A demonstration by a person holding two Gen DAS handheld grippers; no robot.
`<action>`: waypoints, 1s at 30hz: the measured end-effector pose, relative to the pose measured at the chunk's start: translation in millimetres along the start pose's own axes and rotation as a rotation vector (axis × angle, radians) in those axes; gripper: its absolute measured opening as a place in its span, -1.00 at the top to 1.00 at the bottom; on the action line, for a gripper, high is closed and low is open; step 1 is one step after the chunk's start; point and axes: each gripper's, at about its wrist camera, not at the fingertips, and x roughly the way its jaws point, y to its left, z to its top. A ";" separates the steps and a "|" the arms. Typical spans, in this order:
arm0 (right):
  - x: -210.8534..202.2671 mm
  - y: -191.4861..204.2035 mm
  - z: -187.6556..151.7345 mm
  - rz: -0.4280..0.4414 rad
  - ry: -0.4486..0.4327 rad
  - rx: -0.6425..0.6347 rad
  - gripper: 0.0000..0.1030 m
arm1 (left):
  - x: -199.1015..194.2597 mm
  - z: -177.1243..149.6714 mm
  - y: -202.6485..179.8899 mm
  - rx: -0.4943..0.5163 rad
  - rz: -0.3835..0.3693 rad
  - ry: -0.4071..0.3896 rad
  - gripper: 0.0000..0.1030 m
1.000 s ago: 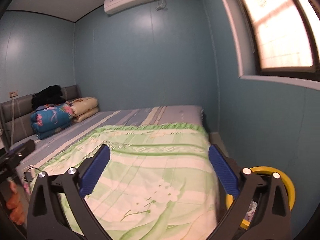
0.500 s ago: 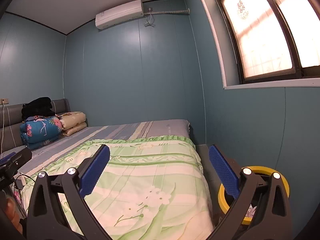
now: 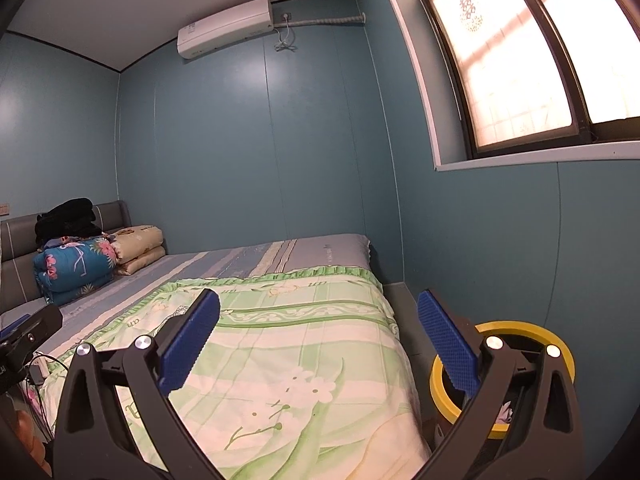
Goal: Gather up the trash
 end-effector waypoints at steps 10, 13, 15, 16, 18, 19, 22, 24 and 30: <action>2.1 -1.4 -1.5 -0.004 0.011 0.010 -0.84 | 1.3 -0.1 1.6 0.003 -0.003 0.005 -0.84; 2.4 -1.8 -1.5 -0.004 0.014 0.010 -0.84 | 1.6 0.2 0.5 0.000 -0.004 0.007 -0.84; 2.8 -2.3 -1.6 -0.003 0.015 0.011 -0.84 | 1.9 0.1 0.8 0.000 -0.004 0.008 -0.84; 3.2 -2.2 -1.9 -0.003 0.016 0.011 -0.84 | 1.9 0.1 0.9 0.001 -0.006 0.008 -0.84; 3.9 -2.1 -2.7 -0.005 0.019 0.011 -0.84 | 2.3 -0.4 0.8 0.001 -0.006 0.010 -0.84; 4.1 -2.2 -3.2 -0.005 0.021 0.012 -0.84 | 2.3 -0.9 0.7 0.001 -0.008 0.011 -0.84; 5.2 -2.6 -4.2 -0.005 0.025 0.015 -0.84 | 2.3 -1.5 0.5 0.004 -0.007 0.010 -0.84; 5.4 -2.9 -4.7 -0.006 0.026 0.016 -0.84 | 2.4 -1.8 0.0 0.004 -0.008 0.012 -0.84; 5.4 -3.5 -5.6 -0.011 0.026 0.021 -0.84 | 2.4 -1.9 0.3 0.002 -0.012 0.014 -0.84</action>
